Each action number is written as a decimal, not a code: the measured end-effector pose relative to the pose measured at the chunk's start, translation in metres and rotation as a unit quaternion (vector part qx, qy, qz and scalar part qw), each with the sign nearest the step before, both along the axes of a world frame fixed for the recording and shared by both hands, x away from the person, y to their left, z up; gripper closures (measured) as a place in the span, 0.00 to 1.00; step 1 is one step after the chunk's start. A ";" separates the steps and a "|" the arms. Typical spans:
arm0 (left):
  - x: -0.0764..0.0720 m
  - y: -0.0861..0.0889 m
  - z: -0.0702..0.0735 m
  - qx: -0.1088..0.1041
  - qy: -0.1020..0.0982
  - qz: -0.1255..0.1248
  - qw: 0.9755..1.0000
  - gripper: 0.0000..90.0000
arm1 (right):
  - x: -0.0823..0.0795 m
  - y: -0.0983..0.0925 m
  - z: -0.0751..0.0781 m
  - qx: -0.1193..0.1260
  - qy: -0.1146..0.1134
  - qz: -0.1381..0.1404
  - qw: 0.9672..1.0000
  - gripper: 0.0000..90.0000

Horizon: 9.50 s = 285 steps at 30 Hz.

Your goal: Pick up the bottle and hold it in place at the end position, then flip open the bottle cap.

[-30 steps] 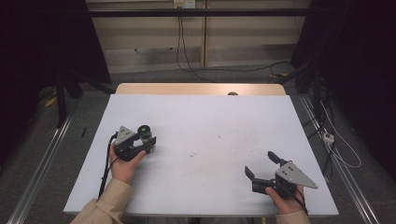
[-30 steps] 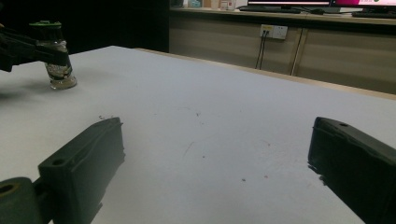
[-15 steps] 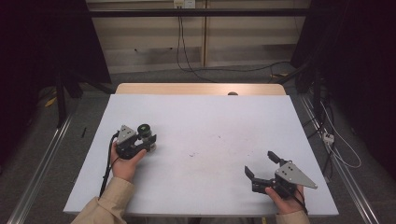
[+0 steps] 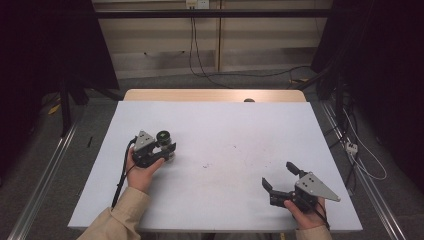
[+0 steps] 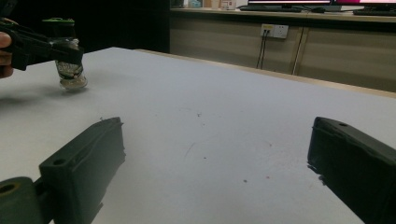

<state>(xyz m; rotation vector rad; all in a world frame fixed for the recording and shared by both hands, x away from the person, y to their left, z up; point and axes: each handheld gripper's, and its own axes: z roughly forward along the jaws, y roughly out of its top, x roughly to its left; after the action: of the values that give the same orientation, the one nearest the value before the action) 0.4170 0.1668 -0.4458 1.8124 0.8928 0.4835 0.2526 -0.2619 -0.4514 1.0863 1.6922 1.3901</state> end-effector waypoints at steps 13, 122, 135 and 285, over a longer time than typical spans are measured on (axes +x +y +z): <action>0.004 -0.017 0.004 0.000 0.002 -0.018 1.000 0.59 | 0.001 0.001 0.001 0.002 0.002 0.002 1.000 0.04; 0.027 -0.140 -0.004 0.013 -0.012 -0.079 0.997 0.59 | 0.009 0.005 -0.001 0.028 0.021 0.018 0.999 0.04; 0.025 -0.143 -0.004 0.013 -0.019 -0.081 0.996 0.59 | 0.011 0.008 -0.002 0.029 0.024 0.020 0.999 0.04; 0.018 -0.148 -0.016 0.013 -0.030 -0.083 0.996 0.59 | 0.128 0.108 0.030 -0.014 0.114 0.071 0.991 1.00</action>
<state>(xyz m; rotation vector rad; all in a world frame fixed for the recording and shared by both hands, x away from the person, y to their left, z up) 0.4346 0.0183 -0.4616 1.8680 0.6904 0.4431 0.3802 -0.1541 -0.4219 1.1645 1.9822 1.3657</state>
